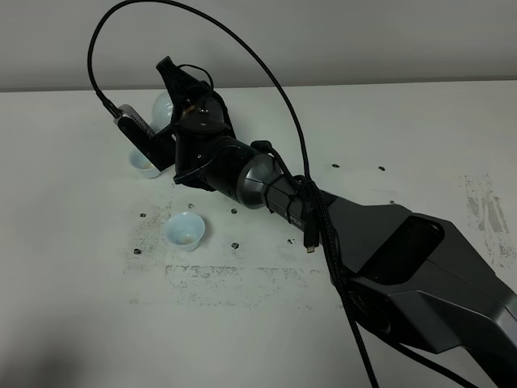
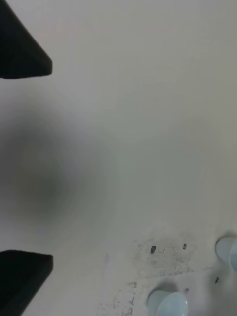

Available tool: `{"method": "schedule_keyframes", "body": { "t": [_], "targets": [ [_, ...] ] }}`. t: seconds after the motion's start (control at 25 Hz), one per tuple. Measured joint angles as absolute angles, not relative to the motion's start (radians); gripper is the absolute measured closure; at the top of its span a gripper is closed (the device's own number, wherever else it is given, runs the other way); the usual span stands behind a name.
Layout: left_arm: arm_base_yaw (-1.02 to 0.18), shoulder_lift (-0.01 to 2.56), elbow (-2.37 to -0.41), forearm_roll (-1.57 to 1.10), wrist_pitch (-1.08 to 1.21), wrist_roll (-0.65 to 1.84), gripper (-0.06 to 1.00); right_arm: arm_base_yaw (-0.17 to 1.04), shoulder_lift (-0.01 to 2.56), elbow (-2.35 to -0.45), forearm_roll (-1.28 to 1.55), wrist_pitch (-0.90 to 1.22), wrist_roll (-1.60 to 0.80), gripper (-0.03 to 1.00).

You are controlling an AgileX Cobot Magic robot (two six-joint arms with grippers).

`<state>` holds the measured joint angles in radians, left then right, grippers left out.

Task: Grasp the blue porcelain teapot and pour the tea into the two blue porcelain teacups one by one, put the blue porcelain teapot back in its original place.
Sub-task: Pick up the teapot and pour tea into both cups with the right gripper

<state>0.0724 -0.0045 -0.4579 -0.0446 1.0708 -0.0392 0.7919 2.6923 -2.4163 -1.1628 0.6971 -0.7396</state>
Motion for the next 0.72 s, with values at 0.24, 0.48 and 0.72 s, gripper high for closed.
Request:
{"method": "schedule_keyframes", "body": {
  "t": [0.24, 0.48, 0.72],
  "targets": [
    [0.072, -0.005, -0.458, -0.045, 1.071, -0.039, 0.26, 0.792, 2.692, -2.416, -1.185, 0.68, -0.755, 0.91],
    [0.072, -0.005, -0.458, -0.045, 1.071, -0.039, 0.26, 0.792, 2.692, -2.416, -1.205, 0.674, -0.756, 0.91],
    [0.072, -0.005, -0.458, -0.045, 1.071, -0.039, 0.26, 0.792, 2.692, -2.416, -1.214, 0.672, -0.756, 0.91]
  ]
}}
